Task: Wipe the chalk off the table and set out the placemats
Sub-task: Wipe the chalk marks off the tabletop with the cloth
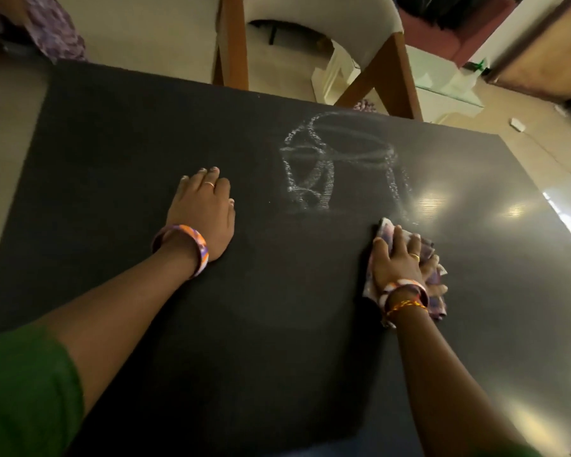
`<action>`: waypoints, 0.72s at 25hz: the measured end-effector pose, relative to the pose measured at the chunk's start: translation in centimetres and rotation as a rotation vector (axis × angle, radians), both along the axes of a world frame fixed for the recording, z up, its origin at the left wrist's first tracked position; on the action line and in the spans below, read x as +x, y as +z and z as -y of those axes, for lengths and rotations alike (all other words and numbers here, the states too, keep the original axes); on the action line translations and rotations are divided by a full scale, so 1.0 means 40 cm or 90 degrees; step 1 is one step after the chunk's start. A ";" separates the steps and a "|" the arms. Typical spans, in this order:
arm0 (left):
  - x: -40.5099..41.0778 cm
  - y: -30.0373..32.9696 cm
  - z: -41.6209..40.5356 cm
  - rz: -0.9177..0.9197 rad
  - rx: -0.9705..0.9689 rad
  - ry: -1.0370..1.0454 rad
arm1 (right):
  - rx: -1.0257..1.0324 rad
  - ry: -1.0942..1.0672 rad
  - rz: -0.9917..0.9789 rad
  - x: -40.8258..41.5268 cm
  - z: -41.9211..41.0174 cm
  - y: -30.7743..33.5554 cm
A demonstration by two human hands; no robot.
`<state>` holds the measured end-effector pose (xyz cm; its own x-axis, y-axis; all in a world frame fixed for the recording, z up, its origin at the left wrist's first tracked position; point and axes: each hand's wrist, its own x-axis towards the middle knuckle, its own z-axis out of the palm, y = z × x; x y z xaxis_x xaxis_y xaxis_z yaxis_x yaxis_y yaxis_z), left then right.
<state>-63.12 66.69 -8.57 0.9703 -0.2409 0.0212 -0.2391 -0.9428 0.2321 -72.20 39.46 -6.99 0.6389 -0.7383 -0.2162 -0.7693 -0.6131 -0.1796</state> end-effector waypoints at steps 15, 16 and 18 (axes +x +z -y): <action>-0.002 0.005 -0.026 -0.010 -0.081 -0.029 | 0.000 0.001 0.025 -0.026 -0.058 -0.003; -0.002 0.005 -0.024 -0.012 -0.077 -0.028 | 0.003 -0.044 0.022 -0.025 -0.072 0.004; 0.001 0.004 -0.021 -0.017 -0.075 -0.024 | 0.014 -0.032 0.016 0.022 -0.140 0.002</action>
